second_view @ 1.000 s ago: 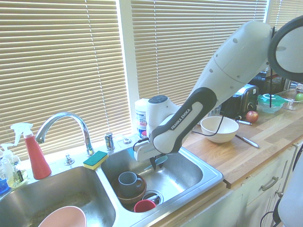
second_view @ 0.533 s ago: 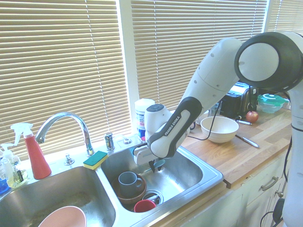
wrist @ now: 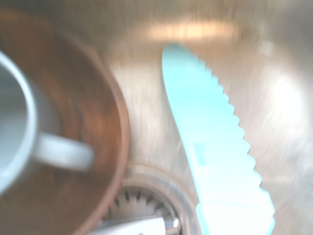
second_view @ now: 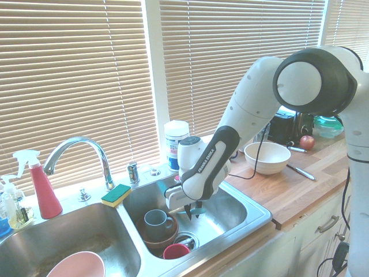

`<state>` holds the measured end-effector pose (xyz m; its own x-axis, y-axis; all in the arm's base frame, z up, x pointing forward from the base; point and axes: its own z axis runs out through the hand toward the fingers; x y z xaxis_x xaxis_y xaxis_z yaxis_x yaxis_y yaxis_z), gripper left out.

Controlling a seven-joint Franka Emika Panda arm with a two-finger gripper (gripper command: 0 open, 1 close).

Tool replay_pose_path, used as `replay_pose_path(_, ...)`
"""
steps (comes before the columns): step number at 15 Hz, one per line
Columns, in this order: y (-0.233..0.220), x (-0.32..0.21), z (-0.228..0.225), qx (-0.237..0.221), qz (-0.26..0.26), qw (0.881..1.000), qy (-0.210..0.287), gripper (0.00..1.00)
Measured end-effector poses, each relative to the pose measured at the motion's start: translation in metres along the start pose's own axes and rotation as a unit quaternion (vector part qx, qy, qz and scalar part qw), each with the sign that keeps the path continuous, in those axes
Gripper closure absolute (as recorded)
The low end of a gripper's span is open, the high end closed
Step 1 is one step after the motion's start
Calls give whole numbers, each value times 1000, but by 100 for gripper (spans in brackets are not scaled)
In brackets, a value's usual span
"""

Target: Put the knife into the sink

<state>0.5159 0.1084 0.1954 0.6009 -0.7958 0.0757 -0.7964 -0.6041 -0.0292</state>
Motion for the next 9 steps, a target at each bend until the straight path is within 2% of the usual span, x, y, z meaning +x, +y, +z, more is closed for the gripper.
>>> replay_pose_path(4,9,2,34,-5,0,1000,-16,100)
replay_pose_path(5,11,4,38,-4,0,1000,-17,0)
replay_pose_path(9,10,5,38,-2,2,1000,-23,0)
